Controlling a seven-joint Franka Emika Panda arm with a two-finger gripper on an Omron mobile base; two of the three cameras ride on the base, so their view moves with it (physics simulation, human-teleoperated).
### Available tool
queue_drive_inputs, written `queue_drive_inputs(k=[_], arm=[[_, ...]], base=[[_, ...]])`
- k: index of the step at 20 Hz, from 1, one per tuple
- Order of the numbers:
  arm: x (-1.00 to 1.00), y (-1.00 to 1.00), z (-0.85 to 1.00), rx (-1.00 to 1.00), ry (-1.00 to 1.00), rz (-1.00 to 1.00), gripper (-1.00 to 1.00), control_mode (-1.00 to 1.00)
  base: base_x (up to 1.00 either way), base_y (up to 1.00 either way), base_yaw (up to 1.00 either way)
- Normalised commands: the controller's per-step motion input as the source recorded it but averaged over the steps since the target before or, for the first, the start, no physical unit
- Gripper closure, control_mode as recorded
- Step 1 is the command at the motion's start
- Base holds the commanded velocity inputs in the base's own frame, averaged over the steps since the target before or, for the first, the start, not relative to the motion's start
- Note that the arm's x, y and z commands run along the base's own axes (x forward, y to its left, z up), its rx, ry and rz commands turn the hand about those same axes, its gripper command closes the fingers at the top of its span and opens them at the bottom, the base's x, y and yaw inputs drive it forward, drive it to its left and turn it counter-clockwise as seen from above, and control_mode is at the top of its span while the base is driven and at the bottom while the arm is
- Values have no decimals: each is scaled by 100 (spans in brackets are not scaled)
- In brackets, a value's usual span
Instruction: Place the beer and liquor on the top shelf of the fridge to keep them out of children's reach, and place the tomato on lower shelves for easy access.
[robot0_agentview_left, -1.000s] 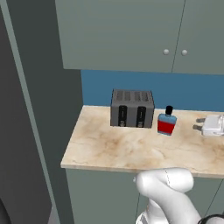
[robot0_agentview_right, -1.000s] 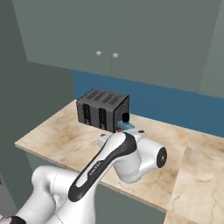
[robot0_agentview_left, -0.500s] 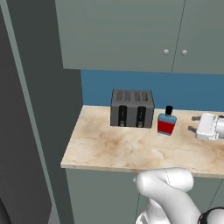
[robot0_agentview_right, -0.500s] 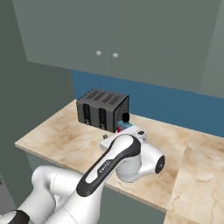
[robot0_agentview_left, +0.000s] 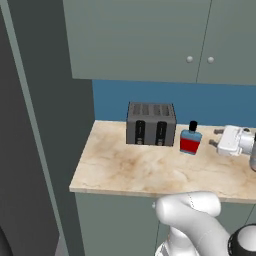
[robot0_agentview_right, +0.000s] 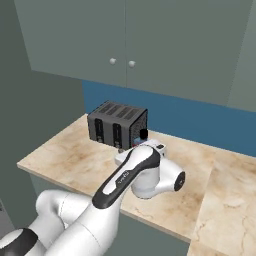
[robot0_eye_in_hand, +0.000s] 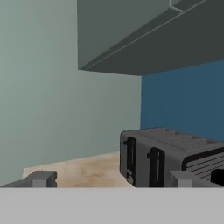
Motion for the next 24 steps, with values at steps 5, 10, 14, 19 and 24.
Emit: queue_drive_inputs(k=[5,10,14,19,24], arm=[[32,0,0,0,0,0,-100,-100],[35,-1,-9,0,0,1,-100,-100],[33,-12,-19,1,-1,2,-100,-100],[31,-16,-20,2,-1,3,-100,-100],[30,-16,-21,1,-2,3,-100,-100]], base=[[0,0,0],[0,0,0],[0,0,0],[0,0,0],[0,0,0]])
